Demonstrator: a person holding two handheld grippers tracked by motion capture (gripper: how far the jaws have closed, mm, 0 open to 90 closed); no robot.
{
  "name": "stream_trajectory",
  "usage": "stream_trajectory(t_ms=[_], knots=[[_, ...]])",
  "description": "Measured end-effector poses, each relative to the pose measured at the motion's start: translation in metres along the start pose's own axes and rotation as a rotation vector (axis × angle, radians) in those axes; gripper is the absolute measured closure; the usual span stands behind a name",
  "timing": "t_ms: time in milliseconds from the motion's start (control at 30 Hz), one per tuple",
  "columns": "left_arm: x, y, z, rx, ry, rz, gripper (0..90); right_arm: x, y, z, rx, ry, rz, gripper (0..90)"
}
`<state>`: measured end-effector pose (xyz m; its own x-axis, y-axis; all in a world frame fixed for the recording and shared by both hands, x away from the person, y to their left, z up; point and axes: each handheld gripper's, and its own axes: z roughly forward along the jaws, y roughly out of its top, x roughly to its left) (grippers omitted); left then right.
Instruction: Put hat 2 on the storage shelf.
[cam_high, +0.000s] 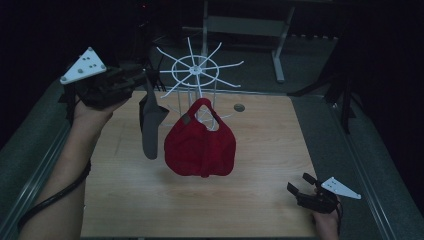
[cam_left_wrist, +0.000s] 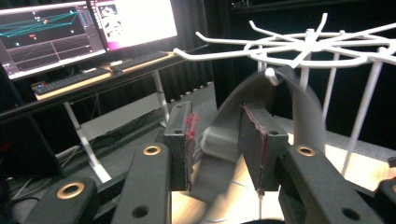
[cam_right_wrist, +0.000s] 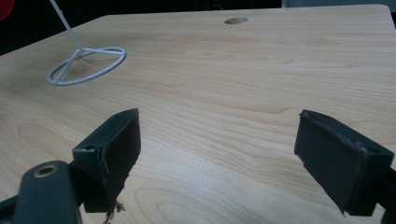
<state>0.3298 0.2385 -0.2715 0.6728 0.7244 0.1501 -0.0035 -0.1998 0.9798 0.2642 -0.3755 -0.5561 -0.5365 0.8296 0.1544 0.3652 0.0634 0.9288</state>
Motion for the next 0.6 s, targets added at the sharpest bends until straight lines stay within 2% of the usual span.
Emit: stream_trajectory(t_ms=[333, 600], knots=[[0.002, -0.032, -0.017, -0.007, -0.005, -0.035, 66.0, 0.001, 0.0, 0.001, 0.004, -0.002, -0.005, 14.4], [0.0, -0.051, -0.026, -0.002, -0.01, -0.039, 66.0, 0.001, 0.0, 0.001, 0.006, -0.001, -0.007, 14.3]])
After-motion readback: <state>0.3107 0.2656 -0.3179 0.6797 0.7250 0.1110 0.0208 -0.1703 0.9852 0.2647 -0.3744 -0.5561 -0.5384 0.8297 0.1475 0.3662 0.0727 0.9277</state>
